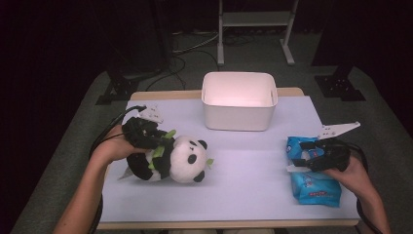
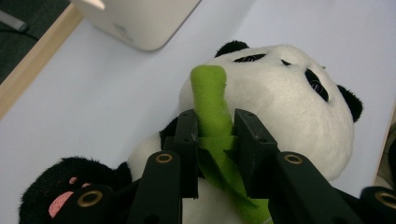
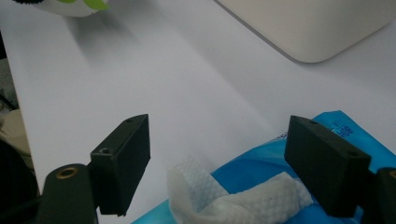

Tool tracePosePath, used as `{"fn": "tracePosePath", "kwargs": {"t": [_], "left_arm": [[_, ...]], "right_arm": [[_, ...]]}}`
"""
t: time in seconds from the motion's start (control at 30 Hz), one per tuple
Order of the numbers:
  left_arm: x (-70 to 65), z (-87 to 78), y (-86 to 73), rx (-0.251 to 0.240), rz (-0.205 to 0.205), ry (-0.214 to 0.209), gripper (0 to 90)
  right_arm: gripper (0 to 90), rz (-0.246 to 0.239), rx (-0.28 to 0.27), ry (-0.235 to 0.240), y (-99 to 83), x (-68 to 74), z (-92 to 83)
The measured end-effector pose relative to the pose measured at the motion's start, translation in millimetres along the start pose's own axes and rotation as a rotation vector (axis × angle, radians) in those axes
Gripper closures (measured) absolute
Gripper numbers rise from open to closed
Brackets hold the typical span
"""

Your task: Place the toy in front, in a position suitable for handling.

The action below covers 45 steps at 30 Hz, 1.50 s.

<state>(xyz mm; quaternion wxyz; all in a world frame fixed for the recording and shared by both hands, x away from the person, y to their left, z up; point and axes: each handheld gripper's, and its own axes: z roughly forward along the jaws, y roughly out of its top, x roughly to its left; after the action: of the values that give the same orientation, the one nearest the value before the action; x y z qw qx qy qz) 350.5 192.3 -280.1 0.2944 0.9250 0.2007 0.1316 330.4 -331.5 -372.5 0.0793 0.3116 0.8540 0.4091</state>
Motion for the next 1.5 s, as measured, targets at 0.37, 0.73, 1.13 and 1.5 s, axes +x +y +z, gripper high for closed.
{"fn": "tracePosePath", "kwargs": {"t": [0.37, 0.73, 1.13, 1.5], "left_arm": [[-26.2, 28.3, 52.2, -0.004, 0.064, -0.058, 71.5], [-48.4, 61.5, 86.1, -0.015, 0.106, -0.109, 71.2], [-63.4, 94.2, 101.0, -0.021, 0.078, -0.154, 71.0], [-72.1, 114.6, 90.6, -0.003, 0.066, -0.16, 70.0]], "right_arm": [[21.3, 0.003, -0.01, -0.007, -1.4, -1.3, -5.5], [21.3, 0.001, -0.014, -0.005, -1.9, -1.1, -8.1], [21.3, 0.006, -0.007, -0.008, -4.6, -2.5, -11.0], [22.0, -0.022, 0.055, -0.014, -9.7, 0.3, -10.7]]}}
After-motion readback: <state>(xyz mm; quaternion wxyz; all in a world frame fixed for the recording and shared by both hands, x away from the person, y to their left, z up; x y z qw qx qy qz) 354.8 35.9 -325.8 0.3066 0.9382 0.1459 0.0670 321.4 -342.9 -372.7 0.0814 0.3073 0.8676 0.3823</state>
